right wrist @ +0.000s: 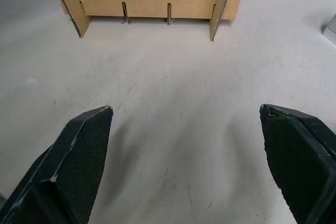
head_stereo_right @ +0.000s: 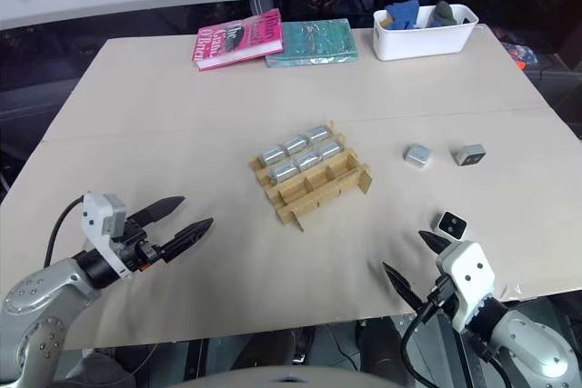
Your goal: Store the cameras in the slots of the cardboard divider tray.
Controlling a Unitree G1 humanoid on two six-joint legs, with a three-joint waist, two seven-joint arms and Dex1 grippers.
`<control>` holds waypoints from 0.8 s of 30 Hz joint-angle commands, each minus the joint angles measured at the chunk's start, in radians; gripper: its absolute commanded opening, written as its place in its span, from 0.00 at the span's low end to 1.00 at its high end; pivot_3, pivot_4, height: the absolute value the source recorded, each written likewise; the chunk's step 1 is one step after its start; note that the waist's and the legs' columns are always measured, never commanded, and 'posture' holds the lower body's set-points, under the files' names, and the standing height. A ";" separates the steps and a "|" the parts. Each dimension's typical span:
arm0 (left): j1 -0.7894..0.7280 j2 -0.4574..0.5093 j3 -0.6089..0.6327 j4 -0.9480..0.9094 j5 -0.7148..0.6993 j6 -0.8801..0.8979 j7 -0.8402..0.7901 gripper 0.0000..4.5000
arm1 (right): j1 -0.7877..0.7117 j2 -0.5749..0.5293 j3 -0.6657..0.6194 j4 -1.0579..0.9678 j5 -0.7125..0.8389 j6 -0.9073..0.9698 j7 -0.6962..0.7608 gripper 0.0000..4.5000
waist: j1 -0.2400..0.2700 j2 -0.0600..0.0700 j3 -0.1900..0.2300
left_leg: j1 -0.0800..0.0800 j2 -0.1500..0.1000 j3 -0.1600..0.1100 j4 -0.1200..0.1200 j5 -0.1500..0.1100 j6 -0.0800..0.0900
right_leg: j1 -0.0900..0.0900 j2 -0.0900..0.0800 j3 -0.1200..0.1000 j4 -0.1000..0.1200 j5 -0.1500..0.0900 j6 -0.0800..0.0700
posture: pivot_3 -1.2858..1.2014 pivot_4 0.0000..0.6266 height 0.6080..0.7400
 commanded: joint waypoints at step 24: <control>-0.317 0.174 -0.111 -0.254 -0.357 0.119 -0.197 1.00 | -1.198 -0.658 0.246 1.179 -0.297 -0.278 0.577 0.99 | -0.026 0.007 0.005 | -0.002 0.002 0.006 -0.005 0.003 0.003 | -0.001 0.002 0.003 -0.008 0.001 -0.001 | 0.52 0.24 1.00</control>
